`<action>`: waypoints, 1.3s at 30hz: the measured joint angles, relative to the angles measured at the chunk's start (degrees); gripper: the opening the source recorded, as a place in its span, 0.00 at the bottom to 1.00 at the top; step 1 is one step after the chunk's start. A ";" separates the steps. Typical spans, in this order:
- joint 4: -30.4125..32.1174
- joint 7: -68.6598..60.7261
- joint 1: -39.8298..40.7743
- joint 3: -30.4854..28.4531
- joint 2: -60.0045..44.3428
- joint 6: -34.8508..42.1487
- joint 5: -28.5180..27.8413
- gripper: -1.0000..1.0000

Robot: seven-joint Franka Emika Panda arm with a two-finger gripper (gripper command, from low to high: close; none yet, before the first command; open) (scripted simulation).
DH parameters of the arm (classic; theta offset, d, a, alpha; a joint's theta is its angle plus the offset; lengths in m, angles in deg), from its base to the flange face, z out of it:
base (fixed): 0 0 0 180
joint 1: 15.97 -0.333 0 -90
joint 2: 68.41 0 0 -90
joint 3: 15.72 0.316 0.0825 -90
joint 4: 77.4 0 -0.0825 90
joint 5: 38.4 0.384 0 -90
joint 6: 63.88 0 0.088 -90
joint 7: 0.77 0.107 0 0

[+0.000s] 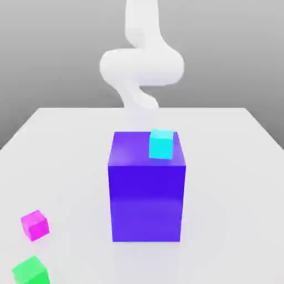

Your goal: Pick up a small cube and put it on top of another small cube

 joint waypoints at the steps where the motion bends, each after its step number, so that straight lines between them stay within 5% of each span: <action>1: 0.49 -2.17 -0.58 -1.43 -1.63 -0.77 -0.30 0.50; 14: 6.54 -32.14 -5.13 -18.55 -20.93 -10.40 1.18 0.50; 25: 11.53 -62.67 -5.04 -29.71 -38.64 -18.21 9.91 0.50; 34: 15.21 -88.07 3.29 -28.50 -53.60 -24.38 18.31 0.50; 39: 13.14 -97.37 11.48 -18.92 -62.87 -30.37 28.40 0.50</action>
